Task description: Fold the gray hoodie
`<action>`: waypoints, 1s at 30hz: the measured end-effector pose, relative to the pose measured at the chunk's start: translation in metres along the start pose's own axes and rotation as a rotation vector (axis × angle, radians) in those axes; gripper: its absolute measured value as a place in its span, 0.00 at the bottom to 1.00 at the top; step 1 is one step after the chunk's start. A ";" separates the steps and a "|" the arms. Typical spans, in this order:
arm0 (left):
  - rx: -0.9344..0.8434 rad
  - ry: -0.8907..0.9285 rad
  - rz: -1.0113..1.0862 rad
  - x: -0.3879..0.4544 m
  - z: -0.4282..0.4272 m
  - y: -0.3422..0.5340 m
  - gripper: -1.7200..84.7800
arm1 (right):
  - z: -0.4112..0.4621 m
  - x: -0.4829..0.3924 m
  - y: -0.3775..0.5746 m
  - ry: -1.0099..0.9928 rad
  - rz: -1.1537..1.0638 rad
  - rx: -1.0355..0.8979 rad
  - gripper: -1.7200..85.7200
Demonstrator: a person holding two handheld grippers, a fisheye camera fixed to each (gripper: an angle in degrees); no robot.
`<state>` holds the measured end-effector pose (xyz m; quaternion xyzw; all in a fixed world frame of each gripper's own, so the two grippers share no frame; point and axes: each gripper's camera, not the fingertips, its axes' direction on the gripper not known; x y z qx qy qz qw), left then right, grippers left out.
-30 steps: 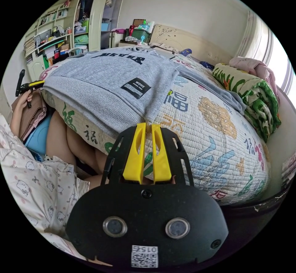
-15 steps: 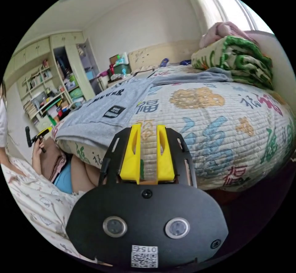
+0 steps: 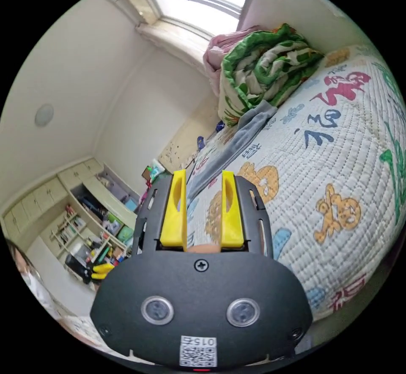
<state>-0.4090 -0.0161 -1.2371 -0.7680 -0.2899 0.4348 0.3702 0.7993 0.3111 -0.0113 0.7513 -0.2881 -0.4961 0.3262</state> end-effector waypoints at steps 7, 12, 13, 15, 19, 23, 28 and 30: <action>-0.269 0.275 0.117 -0.148 0.050 -0.075 0.12 | 0.068 0.021 -0.175 0.039 0.275 0.051 0.18; -0.281 0.326 0.092 -0.222 0.001 -0.081 0.12 | 0.127 0.042 -0.266 0.091 0.393 0.042 0.19; -0.281 0.323 0.092 -0.236 -0.012 -0.084 0.12 | 0.142 0.044 -0.288 0.118 0.412 0.051 0.20; -0.286 0.327 0.086 -0.258 -0.030 -0.090 0.12 | 0.163 0.047 -0.318 0.145 0.434 0.060 0.20; -0.298 0.402 0.025 -0.315 -0.066 -0.104 0.12 | 0.209 0.054 -0.367 0.173 0.449 0.089 0.19; -0.301 0.459 -0.025 -0.355 -0.096 -0.117 0.11 | 0.246 0.068 -0.386 0.203 0.384 0.093 0.13; -0.297 0.543 -0.089 -0.396 -0.138 -0.139 0.10 | 0.247 0.076 -0.368 0.243 0.468 0.138 0.08; -0.297 0.563 -0.103 -0.403 -0.151 -0.147 0.10 | 0.246 0.061 -0.359 0.324 0.414 0.163 0.08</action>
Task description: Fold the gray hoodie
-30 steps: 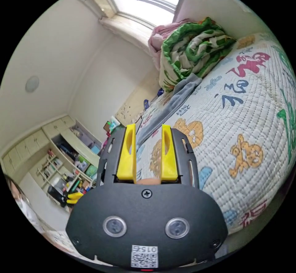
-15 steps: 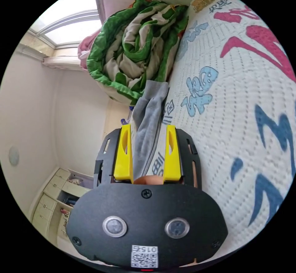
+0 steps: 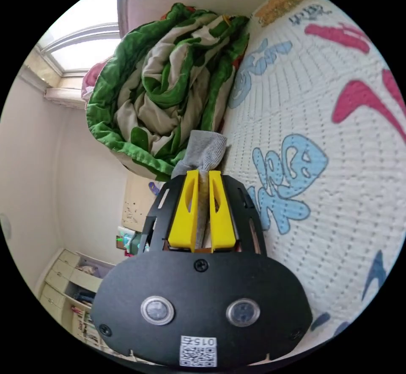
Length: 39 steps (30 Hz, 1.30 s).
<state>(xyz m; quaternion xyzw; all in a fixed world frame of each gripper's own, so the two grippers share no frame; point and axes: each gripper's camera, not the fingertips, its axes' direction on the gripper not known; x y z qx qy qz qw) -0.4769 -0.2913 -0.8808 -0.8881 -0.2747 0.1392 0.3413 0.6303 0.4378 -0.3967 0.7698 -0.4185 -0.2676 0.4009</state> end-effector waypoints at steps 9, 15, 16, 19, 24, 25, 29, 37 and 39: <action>0.012 0.046 -0.025 0.053 -0.061 -0.028 0.10 | 0.019 0.071 0.081 0.088 0.042 0.094 0.07; 0.005 -0.007 -0.004 0.131 -0.078 -0.055 0.10 | -0.054 0.111 0.152 -0.024 -0.095 0.415 0.06; 0.003 -0.026 0.006 0.151 -0.079 -0.060 0.10 | -0.074 0.103 0.176 -0.091 -0.190 0.466 0.06; 0.003 -0.079 0.038 0.207 -0.079 -0.074 0.10 | -0.116 0.071 0.271 -0.220 -0.490 0.534 0.07; -0.016 -0.105 0.019 0.319 -0.098 -0.078 0.10 | -0.136 0.078 0.503 -0.463 -1.079 0.058 0.09; -0.006 -0.107 0.005 0.356 -0.113 -0.066 0.10 | -0.158 0.106 0.554 -0.557 -1.128 -0.059 0.08; 0.201 -0.298 -0.107 0.490 -0.176 0.011 0.10 | -0.260 0.212 0.671 -0.934 -1.322 -0.121 0.07; 0.886 -1.141 -0.928 0.829 -0.129 0.303 0.10 | -0.213 0.333 0.764 -0.541 -1.183 -0.397 0.11; 0.929 -1.077 -1.053 0.866 -0.093 0.328 0.12 | -0.185 0.346 0.782 -0.444 -1.158 -0.443 0.13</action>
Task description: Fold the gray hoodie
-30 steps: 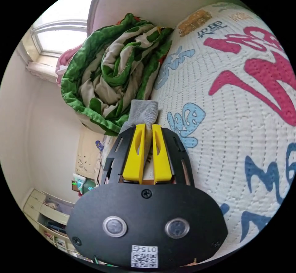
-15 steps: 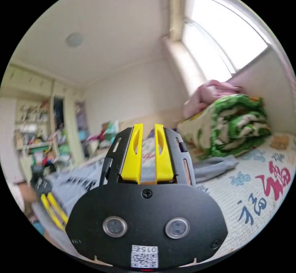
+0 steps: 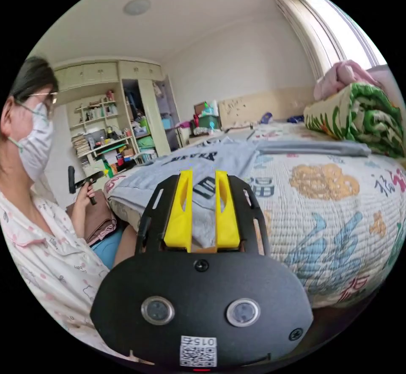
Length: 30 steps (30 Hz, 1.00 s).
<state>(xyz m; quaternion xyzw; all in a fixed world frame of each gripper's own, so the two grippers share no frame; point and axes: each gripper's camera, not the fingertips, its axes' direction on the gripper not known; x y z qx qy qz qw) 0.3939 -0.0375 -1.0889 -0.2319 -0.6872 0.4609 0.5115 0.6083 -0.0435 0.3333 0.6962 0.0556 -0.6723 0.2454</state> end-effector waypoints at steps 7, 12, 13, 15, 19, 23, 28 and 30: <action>-0.137 0.229 -0.114 0.068 -0.042 0.082 0.16 | 0.105 0.014 0.029 0.297 0.090 -0.137 0.16; -0.090 0.179 -0.065 0.145 -0.085 0.083 0.11 | 0.143 0.040 0.039 0.273 0.127 -0.163 0.16; -0.082 0.137 -0.031 0.168 -0.098 0.078 0.09 | 0.148 0.046 0.039 0.270 0.130 -0.165 0.16; -0.085 0.086 -0.004 0.198 -0.115 0.068 0.06 | 0.155 0.055 0.038 0.259 0.134 -0.169 0.15; -0.084 0.086 0.021 0.257 -0.141 0.038 0.04 | 0.172 0.068 0.030 0.248 0.071 -0.213 0.10; -0.109 0.015 0.063 0.311 -0.149 0.004 0.04 | 0.179 0.076 0.022 0.306 0.001 -0.237 0.08; -0.187 -0.039 0.115 0.385 -0.129 -0.055 0.05 | 0.186 0.111 0.010 0.304 -0.004 -0.272 0.08; -0.195 -0.062 0.126 0.409 -0.126 -0.082 0.05 | 0.184 0.118 0.004 0.311 -0.011 -0.275 0.08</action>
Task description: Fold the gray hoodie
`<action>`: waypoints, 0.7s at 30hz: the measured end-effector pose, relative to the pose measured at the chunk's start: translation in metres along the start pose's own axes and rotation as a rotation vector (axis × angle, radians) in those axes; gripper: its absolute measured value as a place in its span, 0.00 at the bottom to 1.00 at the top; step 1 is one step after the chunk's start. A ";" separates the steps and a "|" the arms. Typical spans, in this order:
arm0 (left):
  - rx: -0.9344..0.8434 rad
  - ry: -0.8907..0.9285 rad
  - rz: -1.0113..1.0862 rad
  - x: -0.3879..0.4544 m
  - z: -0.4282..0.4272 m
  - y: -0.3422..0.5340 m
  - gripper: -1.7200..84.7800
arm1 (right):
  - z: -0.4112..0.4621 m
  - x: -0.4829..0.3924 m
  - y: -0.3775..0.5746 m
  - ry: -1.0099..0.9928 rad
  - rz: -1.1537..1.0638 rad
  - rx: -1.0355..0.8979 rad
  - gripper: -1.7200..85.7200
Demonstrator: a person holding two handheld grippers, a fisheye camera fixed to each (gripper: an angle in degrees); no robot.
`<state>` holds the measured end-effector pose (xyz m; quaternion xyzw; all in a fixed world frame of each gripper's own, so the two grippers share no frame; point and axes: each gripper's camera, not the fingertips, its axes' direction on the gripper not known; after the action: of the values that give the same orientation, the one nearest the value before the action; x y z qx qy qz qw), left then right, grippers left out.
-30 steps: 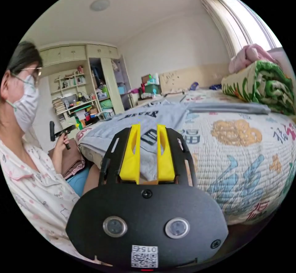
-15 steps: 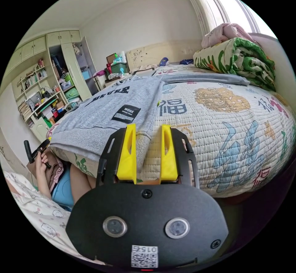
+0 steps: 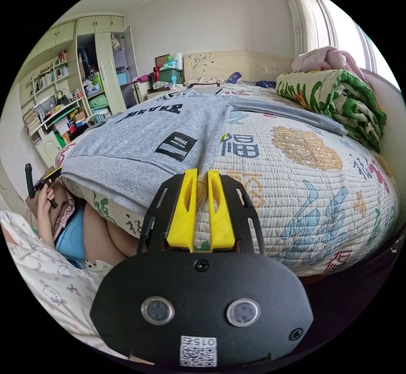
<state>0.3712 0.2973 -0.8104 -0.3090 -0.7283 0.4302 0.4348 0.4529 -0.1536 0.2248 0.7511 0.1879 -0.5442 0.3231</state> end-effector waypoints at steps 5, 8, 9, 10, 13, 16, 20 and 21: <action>-0.008 -0.089 0.071 0.048 -0.023 -0.094 0.08 | -0.017 0.054 -0.006 -0.144 0.058 0.027 0.10; 0.070 -0.212 0.176 0.086 -0.046 -0.166 0.08 | -0.037 0.115 0.003 -0.301 0.167 0.088 0.11; 0.121 -0.249 0.242 0.105 -0.054 -0.200 0.07 | -0.048 0.141 0.009 -0.324 0.227 0.139 0.11; 0.181 -0.255 0.321 0.126 -0.058 -0.235 0.08 | -0.059 0.170 0.014 -0.312 0.307 0.196 0.11; 0.323 -0.116 0.550 0.179 -0.045 -0.327 0.09 | -0.094 0.220 0.022 -0.220 0.456 0.335 0.12; 0.302 0.198 0.764 0.233 0.006 -0.436 0.10 | -0.130 0.247 0.017 -0.116 0.510 0.488 0.13; 0.201 0.512 0.973 0.311 0.096 -0.567 0.11 | -0.159 0.287 -0.009 -0.069 0.546 0.615 0.14; 0.153 0.568 1.008 0.341 0.128 -0.608 0.12 | -0.163 0.308 -0.022 -0.073 0.567 0.638 0.15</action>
<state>0.0632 0.2657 -0.1734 -0.6884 -0.3132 0.5355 0.3759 0.6562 -0.0468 -0.0377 0.8155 -0.2153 -0.4910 0.2179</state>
